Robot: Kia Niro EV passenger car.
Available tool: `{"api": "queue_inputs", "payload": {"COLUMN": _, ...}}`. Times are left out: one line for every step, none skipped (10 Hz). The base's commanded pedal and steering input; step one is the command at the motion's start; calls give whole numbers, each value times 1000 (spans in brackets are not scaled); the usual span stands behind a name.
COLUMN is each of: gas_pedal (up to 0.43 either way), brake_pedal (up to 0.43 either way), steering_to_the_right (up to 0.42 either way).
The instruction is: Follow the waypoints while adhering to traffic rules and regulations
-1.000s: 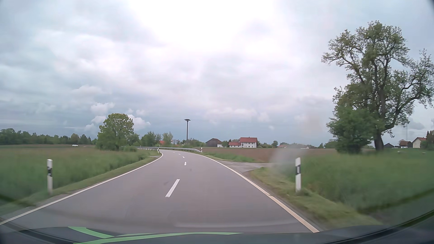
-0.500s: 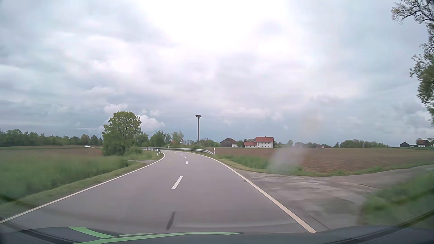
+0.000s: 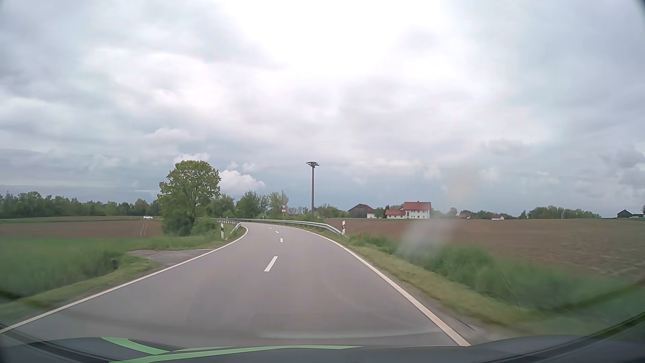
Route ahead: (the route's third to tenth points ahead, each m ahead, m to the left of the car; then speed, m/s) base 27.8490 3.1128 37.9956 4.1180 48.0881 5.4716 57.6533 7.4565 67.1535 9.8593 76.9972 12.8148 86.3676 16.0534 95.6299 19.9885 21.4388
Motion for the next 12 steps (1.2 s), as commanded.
{"api": "queue_inputs", "payload": {"gas_pedal": 130, "brake_pedal": 0, "steering_to_the_right": -24}}
{"api": "queue_inputs", "payload": {"gas_pedal": 130, "brake_pedal": 0, "steering_to_the_right": -24}}
{"api": "queue_inputs", "payload": {"gas_pedal": 130, "brake_pedal": 0, "steering_to_the_right": -24}}
{"api": "queue_inputs", "payload": {"gas_pedal": 130, "brake_pedal": 0, "steering_to_the_right": -24}}
{"api": "queue_inputs", "payload": {"gas_pedal": 130, "brake_pedal": 0, "steering_to_the_right": -24}}
{"api": "queue_inputs", "payload": {"gas_pedal": 118, "brake_pedal": 0, "steering_to_the_right": -24}}
{"api": "queue_inputs", "payload": {"gas_pedal": 118, "brake_pedal": 0, "steering_to_the_right": -24}}
{"api": "queue_inputs", "payload": {"gas_pedal": 118, "brake_pedal": 0, "steering_to_the_right": -24}}
{"api": "queue_inputs", "payload": {"gas_pedal": 110, "brake_pedal": 0, "steering_to_the_right": -24}}
{"api": "queue_inputs", "payload": {"gas_pedal": 98, "brake_pedal": 0, "steering_to_the_right": -24}}
{"api": "queue_inputs", "payload": {"gas_pedal": 59, "brake_pedal": 0, "steering_to_the_right": -24}}
{"api": "queue_inputs", "payload": {"gas_pedal": 47, "brake_pedal": 0, "steering_to_the_right": -24}}
